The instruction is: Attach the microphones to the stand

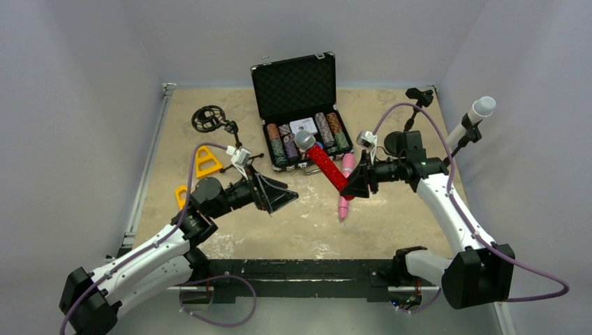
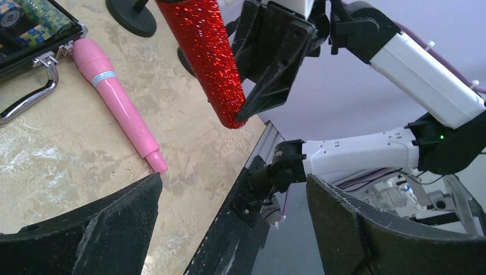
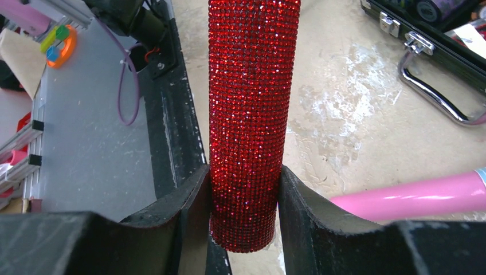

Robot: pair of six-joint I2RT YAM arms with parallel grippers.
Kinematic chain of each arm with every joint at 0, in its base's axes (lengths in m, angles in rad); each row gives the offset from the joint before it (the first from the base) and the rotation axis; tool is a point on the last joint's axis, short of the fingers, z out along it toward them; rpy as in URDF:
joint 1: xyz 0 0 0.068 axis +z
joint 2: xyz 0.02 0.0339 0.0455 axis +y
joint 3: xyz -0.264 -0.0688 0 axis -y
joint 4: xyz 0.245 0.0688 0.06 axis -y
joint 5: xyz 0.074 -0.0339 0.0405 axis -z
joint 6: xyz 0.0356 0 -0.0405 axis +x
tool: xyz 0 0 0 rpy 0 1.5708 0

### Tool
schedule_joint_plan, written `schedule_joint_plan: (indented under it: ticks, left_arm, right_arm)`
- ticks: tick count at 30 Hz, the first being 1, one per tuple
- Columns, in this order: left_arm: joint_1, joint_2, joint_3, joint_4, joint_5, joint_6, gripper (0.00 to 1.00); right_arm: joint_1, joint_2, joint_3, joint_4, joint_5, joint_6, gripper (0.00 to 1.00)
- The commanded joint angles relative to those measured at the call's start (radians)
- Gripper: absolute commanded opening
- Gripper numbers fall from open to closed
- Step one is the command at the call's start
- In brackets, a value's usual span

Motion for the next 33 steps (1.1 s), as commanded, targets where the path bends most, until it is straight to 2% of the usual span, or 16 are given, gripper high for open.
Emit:
schedule_joint_plan:
  ticks: [1, 5, 21, 33]
  left_arm:
    - [-0.014, 0.044, -0.033, 0.211, -0.086, -0.078, 0.99]
    - [-0.021, 0.08, -0.031, 0.262, -0.087, -0.105, 0.99]
    - [-0.028, 0.092, -0.049, 0.299, -0.094, -0.15, 0.99]
    - [-0.044, 0.192, -0.02, 0.407, -0.127, -0.18, 0.99]
  right_arm:
    - [0.019, -0.013, 0.051, -0.013, -0.091, -0.037, 0.0]
    - [0.027, -0.011, 0.053, -0.014, -0.097, -0.035, 0.0]
    - [0.046, 0.009, 0.057, -0.026, -0.099, -0.05, 0.0]
    - [0.052, 0.024, 0.066, -0.041, -0.117, -0.06, 0.0]
